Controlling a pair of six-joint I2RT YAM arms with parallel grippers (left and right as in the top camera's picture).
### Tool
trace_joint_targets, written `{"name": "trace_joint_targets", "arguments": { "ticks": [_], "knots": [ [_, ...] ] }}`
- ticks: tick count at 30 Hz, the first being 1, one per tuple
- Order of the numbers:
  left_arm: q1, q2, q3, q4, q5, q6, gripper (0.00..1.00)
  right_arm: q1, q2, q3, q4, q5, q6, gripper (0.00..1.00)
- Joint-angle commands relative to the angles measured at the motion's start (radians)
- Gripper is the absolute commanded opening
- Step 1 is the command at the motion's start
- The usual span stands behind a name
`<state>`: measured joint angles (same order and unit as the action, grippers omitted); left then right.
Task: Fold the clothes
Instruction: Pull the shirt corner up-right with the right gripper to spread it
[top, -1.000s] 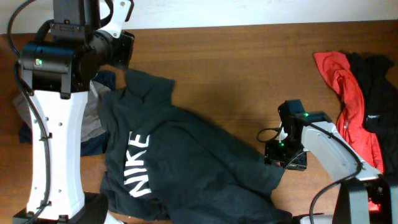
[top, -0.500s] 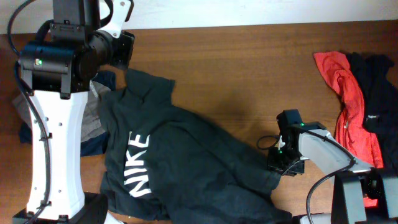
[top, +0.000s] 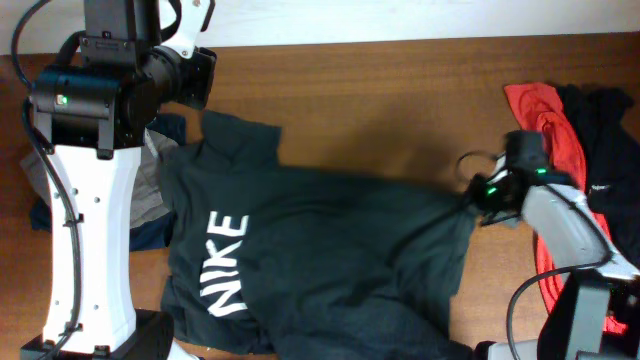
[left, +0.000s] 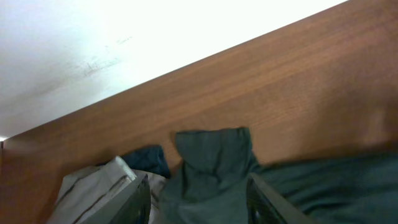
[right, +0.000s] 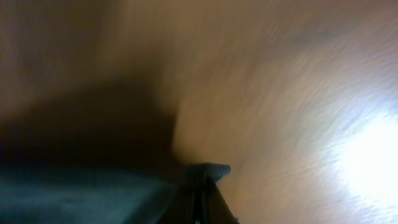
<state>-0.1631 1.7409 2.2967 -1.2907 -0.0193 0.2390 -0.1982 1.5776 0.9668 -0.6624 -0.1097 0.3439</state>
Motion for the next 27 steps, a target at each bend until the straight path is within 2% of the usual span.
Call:
{"name": "trace_joint_targets", "arguments": {
  "ticks": [1,8,10,16,21,22,23,24,27],
  "knots": [
    [0.002,-0.015,0.009,0.018,-0.004,-0.013,0.5,-0.083,0.002,0.041,0.087,-0.023,-0.015,0.04],
    [0.002,-0.013,0.009,0.049,-0.003,-0.014,0.5,-0.129,0.024,0.068,0.42,-0.094,-0.027,0.04],
    [0.002,-0.007,0.009,0.048,-0.003,-0.014,0.5,-0.129,0.057,0.09,0.47,-0.131,-0.003,0.04],
    [0.002,0.038,0.008,0.032,0.004,-0.043,0.56,-0.131,0.214,0.231,0.46,-0.148,0.016,0.04],
    [0.002,0.132,0.008,0.014,0.052,-0.043,0.56,-0.138,0.293,0.35,0.342,-0.124,0.005,0.04],
    [0.002,0.158,0.008,0.013,0.085,-0.043,0.56,-0.141,0.294,0.362,0.315,-0.093,0.005,0.11],
    [0.002,0.192,0.008,0.014,0.123,-0.043,0.56,-0.144,0.293,0.372,0.285,-0.056,0.001,0.29],
    [0.002,0.223,0.008,0.015,0.146,-0.043,0.56,-0.148,0.291,0.381,0.256,-0.035,-0.006,0.43],
    [0.002,0.322,0.008,0.011,0.18,-0.045,0.56,-0.169,0.291,0.432,0.121,0.003,-0.025,0.58]
  ]
}}
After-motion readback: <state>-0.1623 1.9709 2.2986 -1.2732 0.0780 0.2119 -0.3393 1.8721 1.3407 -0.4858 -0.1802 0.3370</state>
